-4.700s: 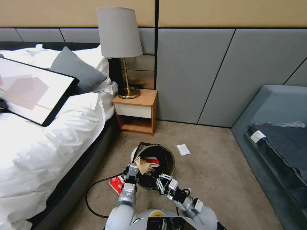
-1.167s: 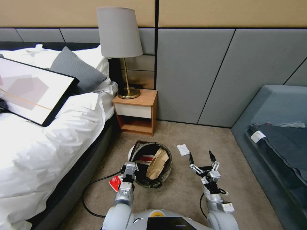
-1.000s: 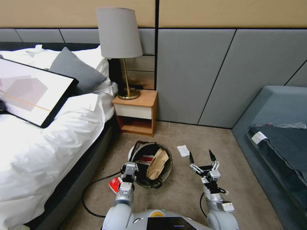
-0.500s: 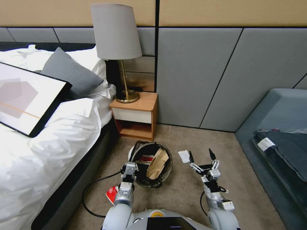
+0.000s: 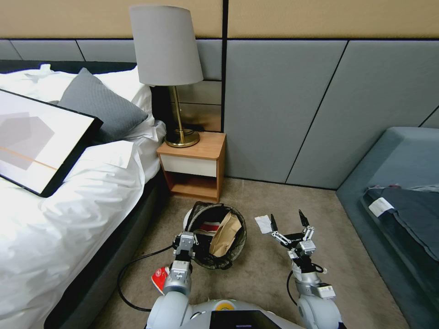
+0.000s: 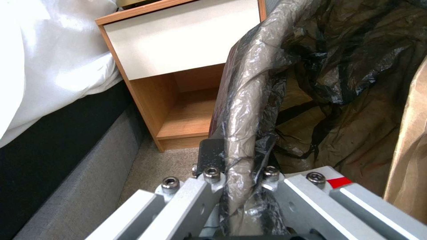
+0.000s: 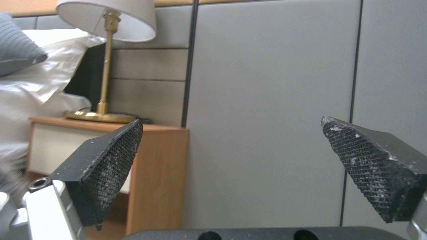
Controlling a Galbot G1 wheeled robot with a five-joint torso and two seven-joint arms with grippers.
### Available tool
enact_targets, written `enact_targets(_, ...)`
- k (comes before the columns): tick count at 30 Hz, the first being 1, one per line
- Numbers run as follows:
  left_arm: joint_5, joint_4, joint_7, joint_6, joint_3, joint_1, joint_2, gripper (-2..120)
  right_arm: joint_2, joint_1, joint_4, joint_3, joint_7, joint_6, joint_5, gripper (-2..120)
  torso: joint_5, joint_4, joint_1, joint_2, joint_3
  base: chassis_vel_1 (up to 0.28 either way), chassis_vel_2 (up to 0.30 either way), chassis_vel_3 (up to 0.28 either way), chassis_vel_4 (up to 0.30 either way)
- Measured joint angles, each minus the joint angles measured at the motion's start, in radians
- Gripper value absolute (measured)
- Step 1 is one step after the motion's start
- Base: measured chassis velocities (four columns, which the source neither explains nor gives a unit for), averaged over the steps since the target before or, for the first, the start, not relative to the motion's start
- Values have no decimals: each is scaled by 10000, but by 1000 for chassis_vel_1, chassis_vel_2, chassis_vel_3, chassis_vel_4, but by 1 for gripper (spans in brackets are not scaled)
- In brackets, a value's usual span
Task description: Pick up the trash bin, then pick up the garbage from the floor and place it into the trash bin.
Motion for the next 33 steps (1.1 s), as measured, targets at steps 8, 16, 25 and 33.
enact_targets(8, 35, -16, -4, -7, 21, 49, 23, 0, -291, 1134, -130, -401, 583, -1758, 76, 100, 1, 1, 1, 0, 0, 0, 0, 0, 0)
enact_targets(16, 49, -27, -5, -7, -16, 56, 11, 0, -593, 2051, -625, -758, 652, -4258, 743, 100, 1, -1, 1, 0, 0, 0, 0, 0, 0)
enact_targets(25, 53, 81, -6, -8, 29, -5, -20, 0, -804, 3186, -2848, -1106, 526, -6292, 1261, 100, 2, 2, 1, 0, 1, 0, 0, 0, 0)
enact_targets(33, 78, 58, -14, -8, 37, 7, -38, 0, -698, 3635, -3971, -1220, 413, -7163, 1134, 100, 1, 0, 1, 0, 0, 0, 0, 0, 0)
